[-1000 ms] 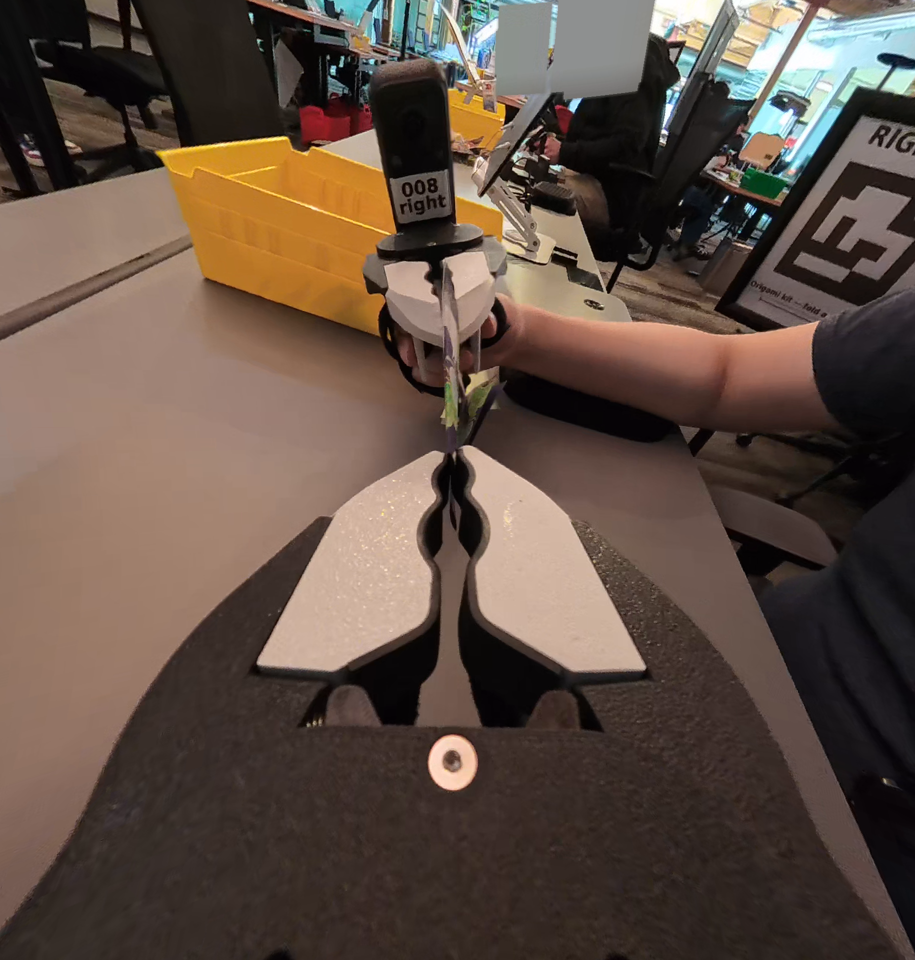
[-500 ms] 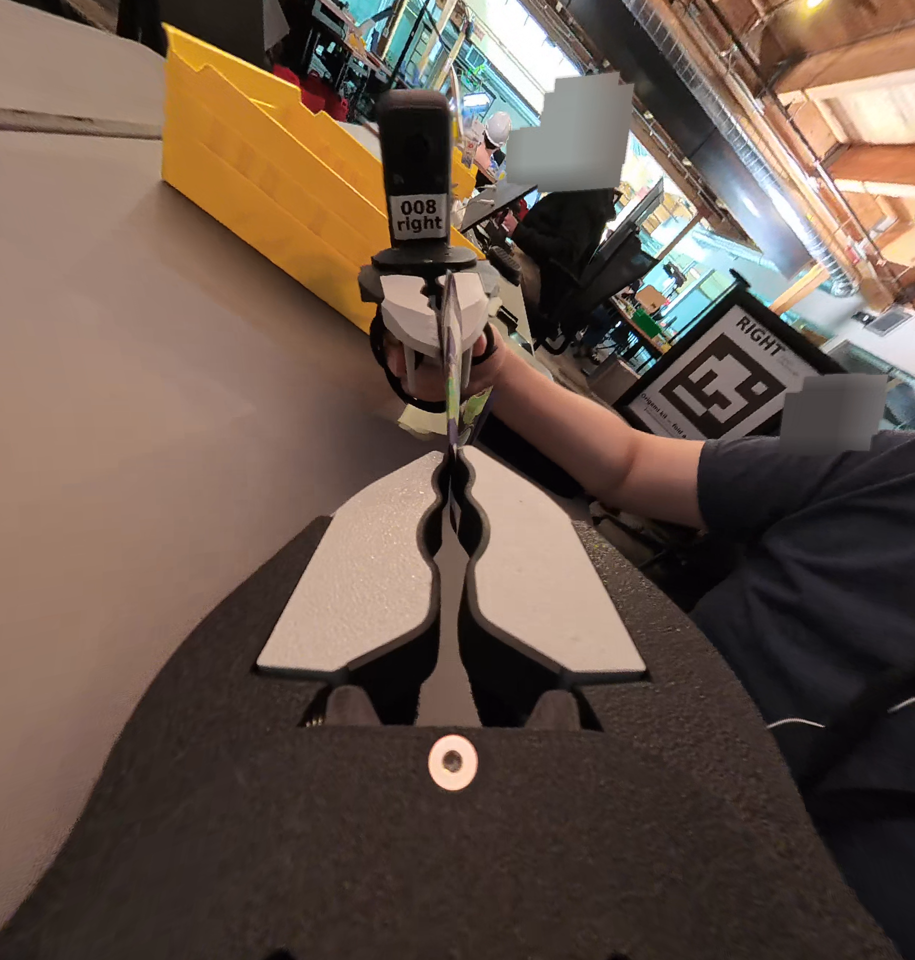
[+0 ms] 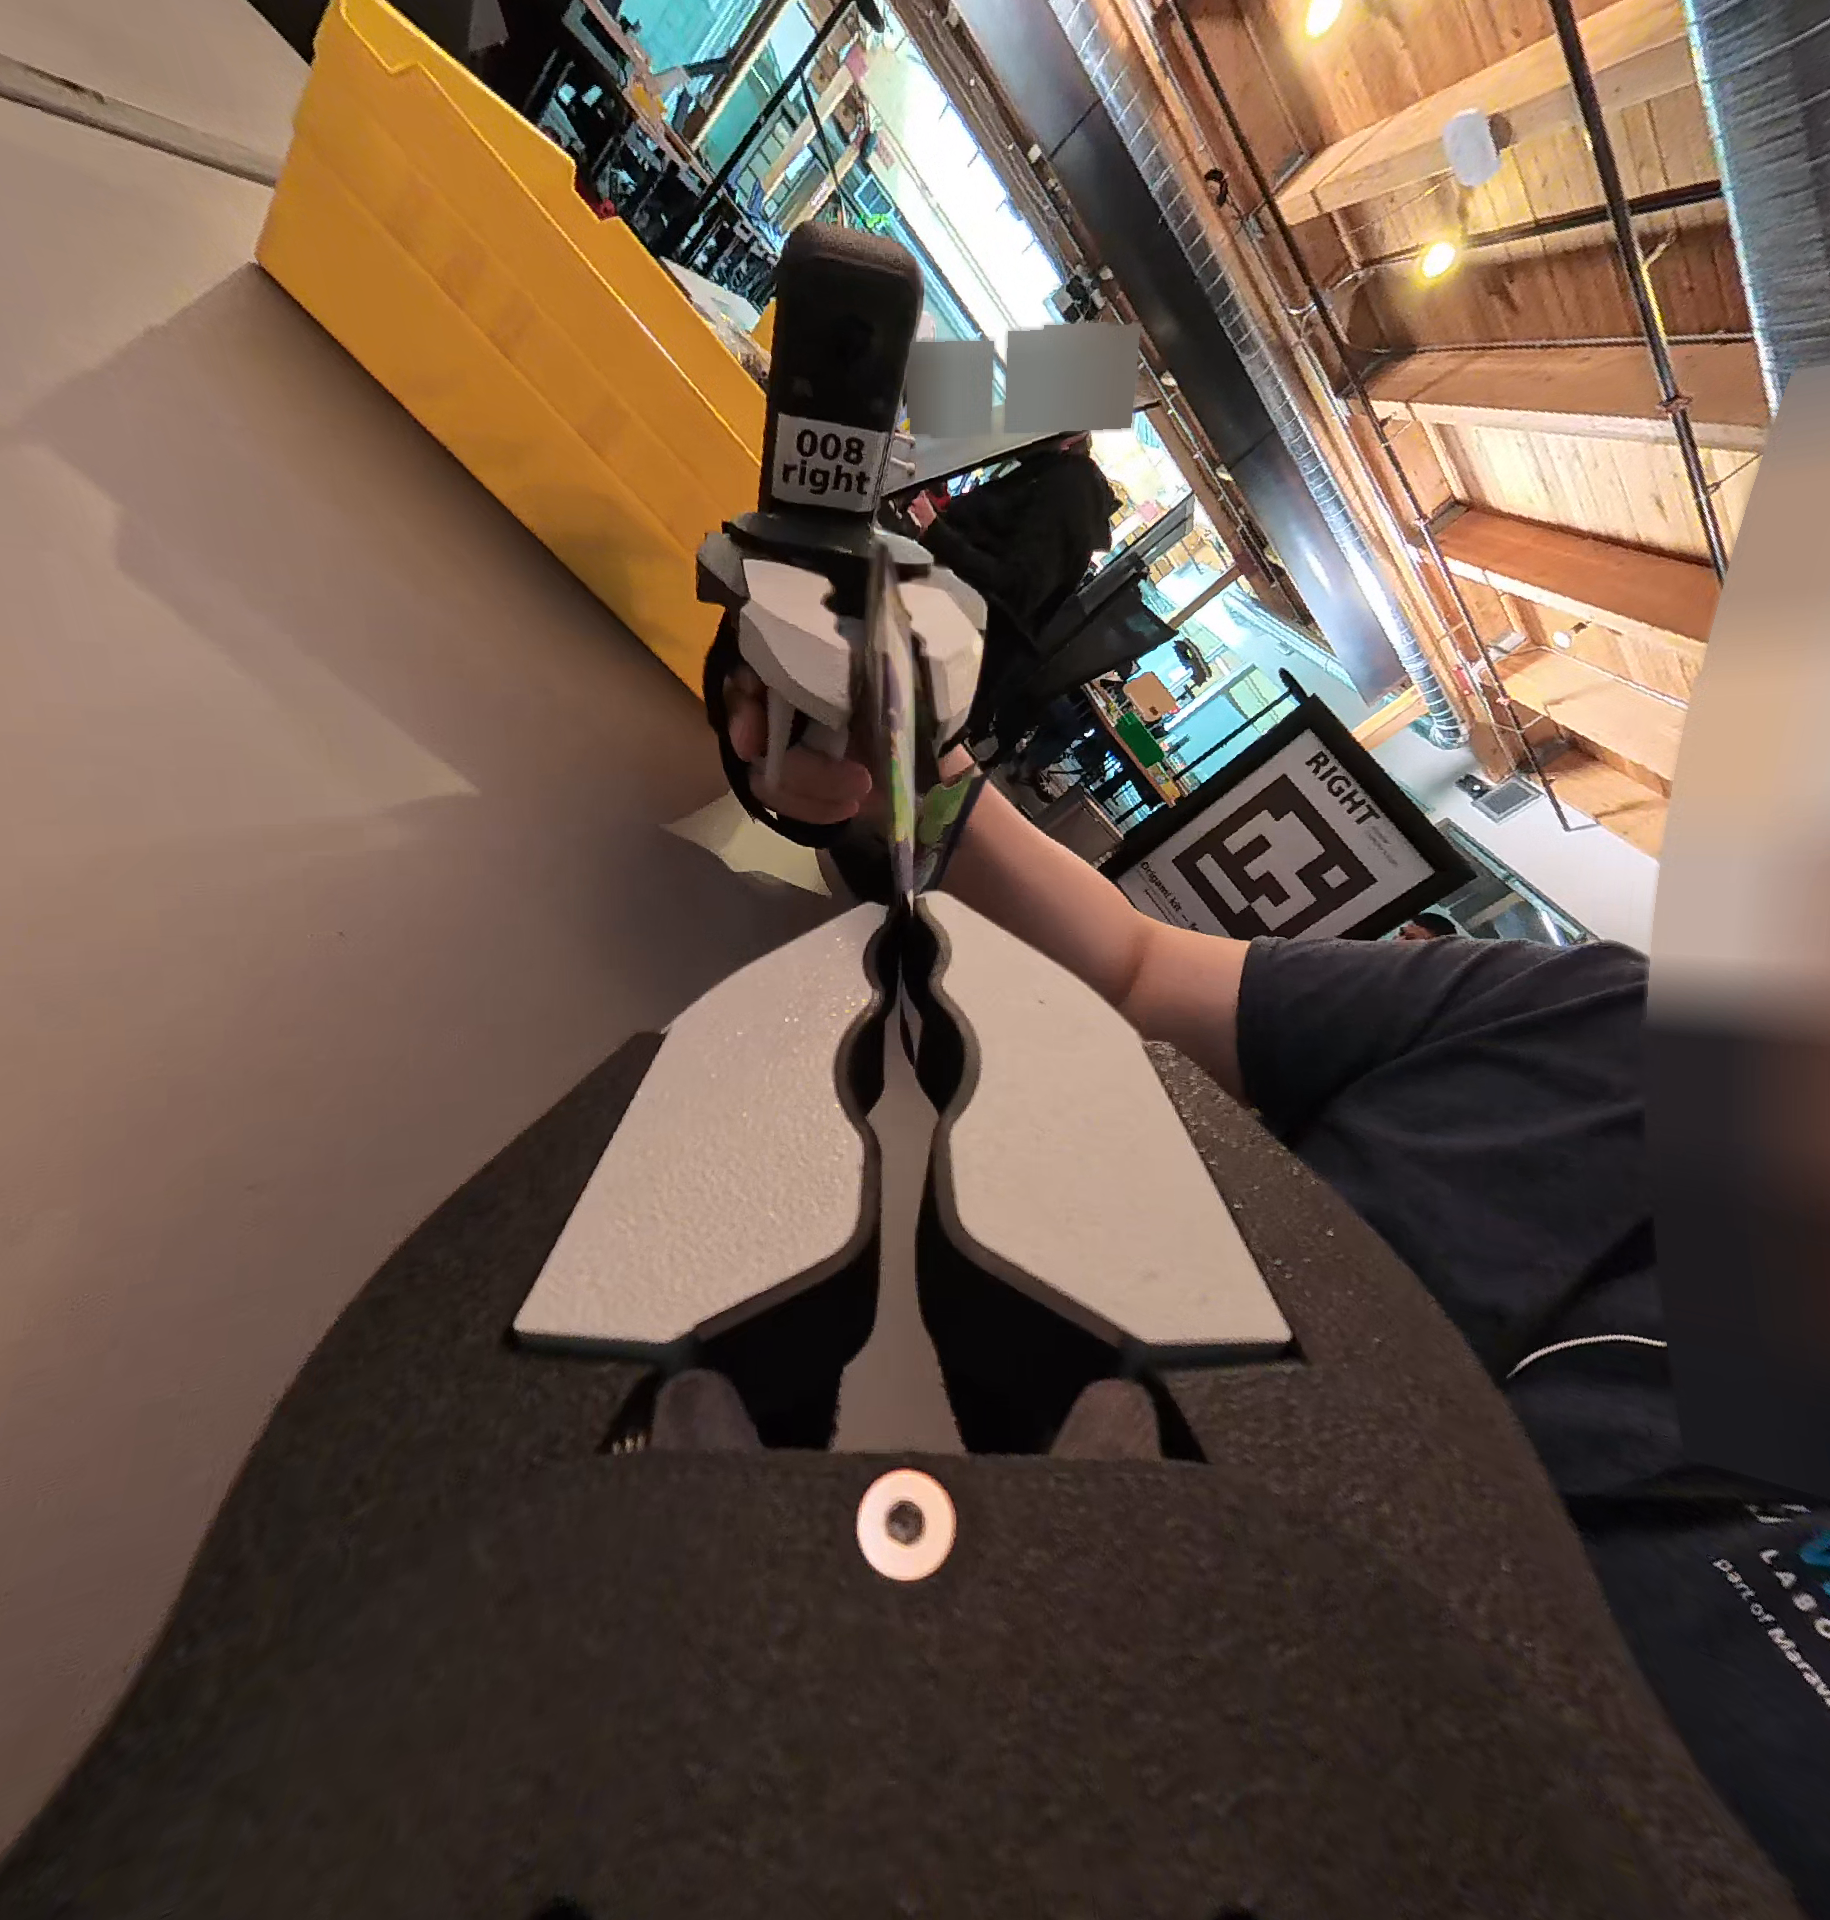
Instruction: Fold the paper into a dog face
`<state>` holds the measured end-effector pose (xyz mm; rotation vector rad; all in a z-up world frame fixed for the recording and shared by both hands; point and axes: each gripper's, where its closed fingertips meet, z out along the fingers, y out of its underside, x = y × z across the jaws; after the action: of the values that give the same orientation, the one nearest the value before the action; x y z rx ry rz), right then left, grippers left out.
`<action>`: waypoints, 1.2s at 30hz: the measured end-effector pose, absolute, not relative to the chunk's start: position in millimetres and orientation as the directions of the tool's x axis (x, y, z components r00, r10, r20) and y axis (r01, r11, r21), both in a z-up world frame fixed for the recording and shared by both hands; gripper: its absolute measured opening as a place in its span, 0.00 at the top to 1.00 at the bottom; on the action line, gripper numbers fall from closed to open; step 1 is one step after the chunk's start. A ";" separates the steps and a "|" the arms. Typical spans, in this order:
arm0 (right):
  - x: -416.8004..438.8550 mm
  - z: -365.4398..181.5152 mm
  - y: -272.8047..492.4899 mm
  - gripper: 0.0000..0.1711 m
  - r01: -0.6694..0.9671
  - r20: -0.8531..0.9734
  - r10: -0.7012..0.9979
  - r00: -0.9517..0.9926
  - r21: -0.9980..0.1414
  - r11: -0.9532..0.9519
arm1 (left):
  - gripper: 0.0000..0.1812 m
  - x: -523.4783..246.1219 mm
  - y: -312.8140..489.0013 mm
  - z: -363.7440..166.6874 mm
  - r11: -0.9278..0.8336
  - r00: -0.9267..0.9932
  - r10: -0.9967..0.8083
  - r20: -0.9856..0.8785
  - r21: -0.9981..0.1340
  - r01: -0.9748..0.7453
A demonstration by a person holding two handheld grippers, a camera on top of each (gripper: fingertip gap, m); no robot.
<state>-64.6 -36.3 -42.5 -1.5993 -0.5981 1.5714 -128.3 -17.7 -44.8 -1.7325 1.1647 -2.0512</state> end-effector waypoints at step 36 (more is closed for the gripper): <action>-119.0 9.8 -9.6 0.92 -0.501 -0.491 0.827 0.273 -0.807 -0.314 | 1.00 -109.2 -13.2 5.5 -0.669 -0.229 -0.738 0.635 -0.732 0.126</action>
<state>-119.0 -9.6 9.8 -1.3181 -0.3419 1.3745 -109.2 -13.2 5.5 -1.4533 0.7453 -1.9487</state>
